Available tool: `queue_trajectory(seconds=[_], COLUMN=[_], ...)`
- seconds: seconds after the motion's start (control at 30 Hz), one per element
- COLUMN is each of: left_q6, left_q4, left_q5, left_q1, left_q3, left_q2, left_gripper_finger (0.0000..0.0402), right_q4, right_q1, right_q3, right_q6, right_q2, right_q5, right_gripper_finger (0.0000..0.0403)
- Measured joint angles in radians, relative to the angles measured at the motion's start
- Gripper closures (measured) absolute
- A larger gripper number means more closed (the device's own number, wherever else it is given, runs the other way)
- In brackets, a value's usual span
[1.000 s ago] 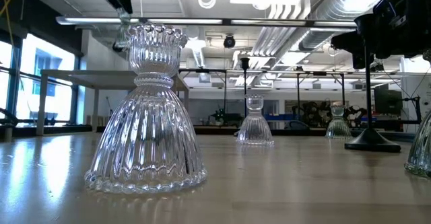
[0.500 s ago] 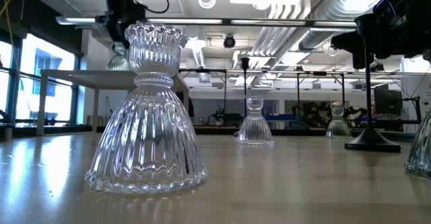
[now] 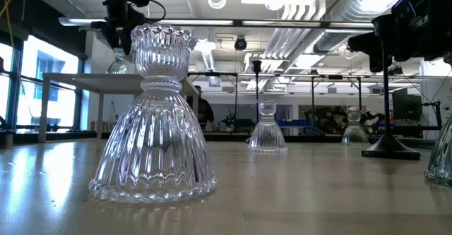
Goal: Pick & Place candle stick holders
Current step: Put the left green candle holder on the shelf
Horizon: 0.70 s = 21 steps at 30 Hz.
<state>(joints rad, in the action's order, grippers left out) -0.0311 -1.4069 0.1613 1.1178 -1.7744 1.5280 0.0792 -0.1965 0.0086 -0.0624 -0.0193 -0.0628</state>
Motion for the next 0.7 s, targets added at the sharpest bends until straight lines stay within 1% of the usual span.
queue_trajectory(seconds=[0.13,0.33,0.7], left_q6=[-0.003,-0.004,-0.026], left_q4=[0.002,0.021,0.026], left_q5=[-0.029,-0.025,-0.006], left_q1=[0.031,0.041,0.041], left_q3=[0.000,0.000,0.000], left_q2=[0.000,0.009,0.084], left_gripper_finger=[0.0219,0.0219,0.0219], right_q4=[0.000,0.000,0.000], right_q1=[0.000,0.000,0.000], right_q3=[0.000,0.000,0.000], right_q6=[0.000,0.000,0.000], right_q2=[0.000,0.000,0.000], right_q5=[0.000,0.000,-0.001], right_gripper_finger=[0.0403,0.0402,0.0402])
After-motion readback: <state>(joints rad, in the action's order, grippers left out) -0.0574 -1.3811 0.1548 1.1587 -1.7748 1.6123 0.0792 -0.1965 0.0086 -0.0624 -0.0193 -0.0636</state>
